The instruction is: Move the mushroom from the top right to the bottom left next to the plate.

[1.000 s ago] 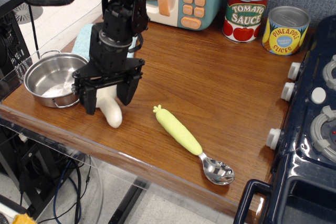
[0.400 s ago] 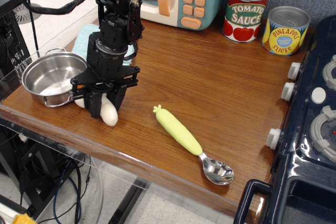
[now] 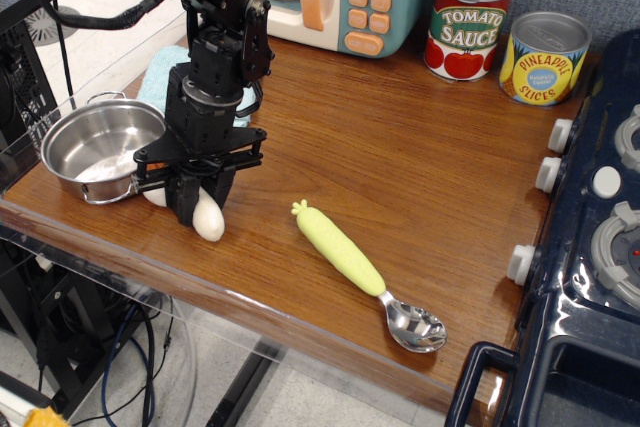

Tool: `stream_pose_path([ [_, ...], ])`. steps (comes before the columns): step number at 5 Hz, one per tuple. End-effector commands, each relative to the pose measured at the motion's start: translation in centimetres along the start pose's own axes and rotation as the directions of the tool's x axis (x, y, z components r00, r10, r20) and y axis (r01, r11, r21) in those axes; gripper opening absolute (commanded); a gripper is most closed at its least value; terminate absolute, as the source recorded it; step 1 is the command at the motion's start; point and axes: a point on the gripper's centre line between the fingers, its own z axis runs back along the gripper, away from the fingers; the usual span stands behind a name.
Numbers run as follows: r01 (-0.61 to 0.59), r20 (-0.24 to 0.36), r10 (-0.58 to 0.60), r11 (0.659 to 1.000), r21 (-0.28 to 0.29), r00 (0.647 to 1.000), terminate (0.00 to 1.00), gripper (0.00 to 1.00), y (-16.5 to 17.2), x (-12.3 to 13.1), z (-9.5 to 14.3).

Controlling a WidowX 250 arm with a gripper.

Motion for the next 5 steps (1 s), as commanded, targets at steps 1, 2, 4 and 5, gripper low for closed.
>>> stream_pose_path([
  [1, 0.022, 0.075, -0.011, 0.987, -0.159, 0.997, 0.00, 0.00, -1.7, -0.4, 6.5],
  [2, 0.033, 0.064, -0.018, 0.970, -0.239, 0.998, 0.00, 0.00, -3.5, -1.3, 9.3],
  [4, 0.212, 0.072, -0.200, 0.915, -0.342, 0.977, 0.00, 0.00, -11.3, -6.5, 13.0],
  [5, 0.265, 0.076, -0.255, 0.896, -0.356, 0.964, 0.00, 0.00, -15.2, -8.3, 13.3],
])
